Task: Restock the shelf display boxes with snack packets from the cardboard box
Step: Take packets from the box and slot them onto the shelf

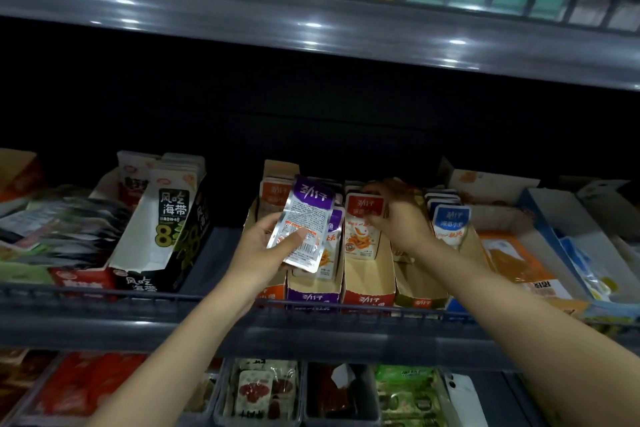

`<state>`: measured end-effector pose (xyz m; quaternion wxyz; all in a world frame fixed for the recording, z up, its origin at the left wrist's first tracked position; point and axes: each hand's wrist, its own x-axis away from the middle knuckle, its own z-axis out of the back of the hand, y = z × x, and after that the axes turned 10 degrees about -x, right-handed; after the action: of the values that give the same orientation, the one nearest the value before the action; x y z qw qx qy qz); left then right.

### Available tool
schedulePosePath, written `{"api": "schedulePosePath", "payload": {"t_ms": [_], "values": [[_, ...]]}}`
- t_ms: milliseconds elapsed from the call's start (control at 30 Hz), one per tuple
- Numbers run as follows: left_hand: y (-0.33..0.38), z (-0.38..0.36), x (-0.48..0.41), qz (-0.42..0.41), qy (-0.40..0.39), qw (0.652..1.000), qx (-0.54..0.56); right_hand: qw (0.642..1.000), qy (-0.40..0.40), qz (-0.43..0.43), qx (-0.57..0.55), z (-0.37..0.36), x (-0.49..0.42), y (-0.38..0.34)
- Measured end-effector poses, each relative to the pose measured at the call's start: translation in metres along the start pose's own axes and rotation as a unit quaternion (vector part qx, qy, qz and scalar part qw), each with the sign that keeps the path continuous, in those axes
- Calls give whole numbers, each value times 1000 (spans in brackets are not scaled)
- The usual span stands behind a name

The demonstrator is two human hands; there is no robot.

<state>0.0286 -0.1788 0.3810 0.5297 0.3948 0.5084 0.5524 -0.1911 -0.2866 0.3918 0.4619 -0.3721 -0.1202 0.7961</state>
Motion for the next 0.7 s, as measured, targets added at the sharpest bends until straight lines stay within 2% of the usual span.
{"api": "schedulePosePath", "payload": {"t_ms": [133,233,300,367,433,533,567,633,667,700], "values": [[0,-1,5,4,-4,1000,18,1000,18,-7,4,3,8,-13],[2,-3,9,4,-12,999,37,993,62,-46,-89,6,19,-34],[4,-5,13,2,-34,998,52,963,65,-97,-243,7,29,-53],[6,-7,18,-3,-70,996,59,903,15,-150,-403,7,39,-71],[9,-10,23,-16,-84,995,41,869,-24,-166,-465,7,46,-83],[15,-11,31,-105,-15,992,-67,863,-14,-161,-478,9,54,-94],[19,-10,36,-155,15,976,-151,863,-4,-162,-478,9,57,-96],[23,-8,45,-250,45,908,-333,861,6,-157,-483,11,62,-104],[25,-8,49,-270,34,885,-378,862,9,-152,-483,12,65,-107],[26,-8,52,-271,10,880,-390,864,8,-145,-481,13,67,-111]]}}
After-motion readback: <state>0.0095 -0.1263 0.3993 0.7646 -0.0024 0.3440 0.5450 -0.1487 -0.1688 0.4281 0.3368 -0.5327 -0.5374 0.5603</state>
